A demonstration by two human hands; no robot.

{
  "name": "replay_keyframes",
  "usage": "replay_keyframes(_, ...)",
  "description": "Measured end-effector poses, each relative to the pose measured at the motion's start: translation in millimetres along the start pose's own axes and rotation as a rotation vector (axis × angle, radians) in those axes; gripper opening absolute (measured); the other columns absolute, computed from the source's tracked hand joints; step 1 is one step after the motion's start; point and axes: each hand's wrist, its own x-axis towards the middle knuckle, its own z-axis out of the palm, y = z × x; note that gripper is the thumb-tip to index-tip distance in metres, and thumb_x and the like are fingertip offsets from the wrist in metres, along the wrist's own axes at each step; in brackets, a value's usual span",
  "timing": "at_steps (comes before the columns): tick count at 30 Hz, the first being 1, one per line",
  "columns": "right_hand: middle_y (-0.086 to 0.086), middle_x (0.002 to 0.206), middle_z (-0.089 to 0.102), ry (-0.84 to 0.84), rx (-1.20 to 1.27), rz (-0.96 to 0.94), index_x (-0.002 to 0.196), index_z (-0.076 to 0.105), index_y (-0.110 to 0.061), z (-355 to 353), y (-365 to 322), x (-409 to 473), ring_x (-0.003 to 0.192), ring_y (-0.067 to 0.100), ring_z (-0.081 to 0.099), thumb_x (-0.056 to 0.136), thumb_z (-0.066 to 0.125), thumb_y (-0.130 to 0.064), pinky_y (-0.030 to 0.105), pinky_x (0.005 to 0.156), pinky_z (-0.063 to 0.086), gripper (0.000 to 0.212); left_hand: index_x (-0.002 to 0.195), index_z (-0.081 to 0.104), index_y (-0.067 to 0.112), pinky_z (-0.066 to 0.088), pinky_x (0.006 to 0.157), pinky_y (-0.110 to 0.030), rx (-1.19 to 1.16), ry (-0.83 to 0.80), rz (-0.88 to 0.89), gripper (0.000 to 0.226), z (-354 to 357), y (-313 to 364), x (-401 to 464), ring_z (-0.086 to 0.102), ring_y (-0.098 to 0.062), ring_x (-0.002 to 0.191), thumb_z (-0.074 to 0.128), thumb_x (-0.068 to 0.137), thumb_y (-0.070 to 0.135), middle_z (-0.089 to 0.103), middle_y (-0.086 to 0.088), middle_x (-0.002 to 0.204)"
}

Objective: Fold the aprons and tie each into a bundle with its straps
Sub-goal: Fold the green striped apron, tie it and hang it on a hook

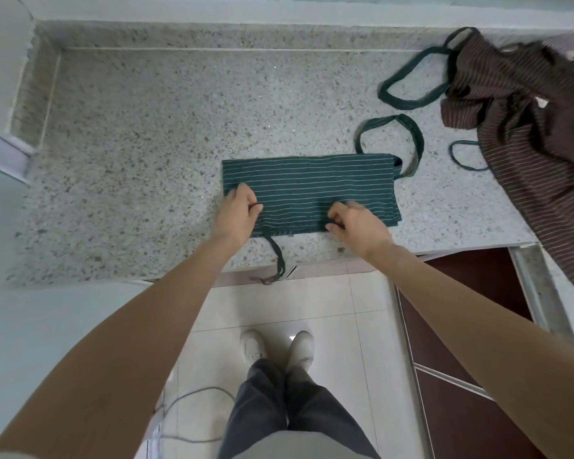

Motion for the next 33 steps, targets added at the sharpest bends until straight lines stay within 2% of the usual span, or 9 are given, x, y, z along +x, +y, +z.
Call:
replay_keyframes(3,0.007,0.129,0.043,0.132,-0.03,-0.063,0.133,0.042,-0.016,1.8,-14.9,24.4,0.121,0.024,0.04,0.095,0.053,-0.027,0.04,0.092,0.047,0.042,0.13,0.042,0.011,0.031,0.108,-0.039,0.137,0.076,-0.041,0.047,-6.0,-9.0,6.4,0.036,-0.028,0.127,0.061,0.089,0.02,0.04,-0.012,0.137)
replay_keyframes(6,0.007,0.14,0.036,0.191,-0.09,-0.082,0.142,0.031,-0.018,0.0,-26.0,52.1,0.128,0.025,0.033,0.09,0.06,-0.025,0.037,0.098,0.044,0.06,0.149,0.019,0.016,0.007,0.119,-0.04,0.3,-0.1,0.116,0.084,-14.4,-11.3,20.2,0.004,-0.025,0.145,0.07,0.083,0.026,0.007,-0.004,0.158)
replay_keyframes(12,-0.003,0.159,-0.007,-0.187,-0.006,0.03,0.15,0.003,-0.033,5.2,-17.8,90.4,0.146,0.019,-0.002,0.073,0.078,-0.036,0.056,0.115,0.017,0.107,0.151,-0.002,0.022,0.002,0.119,-0.04,0.375,-0.473,0.173,0.104,-14.8,-23.6,46.2,-0.013,-0.021,0.145,0.072,0.078,0.037,-0.015,-0.002,0.157)
replay_keyframes(16,-0.009,0.153,-0.029,-0.314,-0.048,0.077,0.144,-0.009,-0.049,1.4,-8.9,95.3,0.143,0.021,-0.024,0.067,0.078,-0.051,0.075,0.102,0.007,0.117,0.15,-0.008,0.023,0.002,0.119,-0.041,0.432,-0.509,0.209,0.11,-14.9,-29.2,50.5,-0.017,-0.022,0.144,0.071,0.077,0.043,-0.023,-0.002,0.155)
replay_keyframes(22,-0.008,0.147,-0.042,-0.371,-0.063,0.145,0.135,-0.02,-0.06,-1.0,-9.8,102.3,0.137,0.03,-0.034,0.06,0.079,-0.058,0.079,0.099,0.005,0.125,0.148,-0.014,0.032,-0.004,0.115,-0.05,0.503,-0.412,0.103,0.121,-18.1,-28.5,46.6,-0.017,-0.023,0.144,0.073,0.067,0.058,-0.03,-0.005,0.153)
replay_keyframes(25,-0.009,0.146,-0.042,-0.358,-0.054,0.154,0.135,-0.019,-0.061,-0.7,-10.5,102.5,0.137,0.029,-0.034,0.059,0.08,-0.057,0.079,0.098,0.005,0.125,0.148,-0.015,0.028,0.009,0.112,-0.058,0.546,-0.308,-0.137,0.133,-20.9,-15.2,40.2,-0.003,-0.036,0.144,0.077,0.058,0.063,-0.013,-0.019,0.154)
replay_keyframes(27,-0.01,0.147,-0.041,-0.355,-0.047,0.154,0.135,-0.018,-0.061,-1.7,-11.6,101.2,0.138,0.029,-0.033,0.059,0.081,-0.056,0.079,0.099,0.004,0.124,0.148,0.001,0.019,0.025,0.108,-0.055,0.311,-0.233,-0.284,0.123,-20.0,-7.7,36.5,0.017,-0.038,0.139,0.081,0.061,0.052,0.01,-0.022,0.15)
replay_keyframes(30,-0.01,0.146,-0.042,-0.366,-0.047,0.156,0.135,-0.018,-0.061,-3.2,-13.2,99.8,0.138,0.029,-0.033,0.06,0.08,-0.056,0.079,0.099,0.005,0.124,0.133,0.032,0.006,0.042,0.097,-0.036,-0.241,-0.116,-0.46,0.085,-22.4,-8.1,40.6,0.049,-0.029,0.119,0.081,0.07,0.034,0.048,-0.015,0.131)
replay_keyframes(33,-0.01,0.145,-0.044,-0.377,-0.052,0.157,0.135,-0.019,-0.061,-3.2,-13.6,100.6,0.138,0.03,-0.033,0.059,0.08,-0.057,0.079,0.099,0.005,0.125,0.119,0.055,0.008,0.045,0.083,-0.024,-0.544,-0.193,-0.466,0.042,-33.1,-2.7,39.1,0.058,-0.019,0.103,0.072,0.081,0.015,0.061,-0.007,0.121)
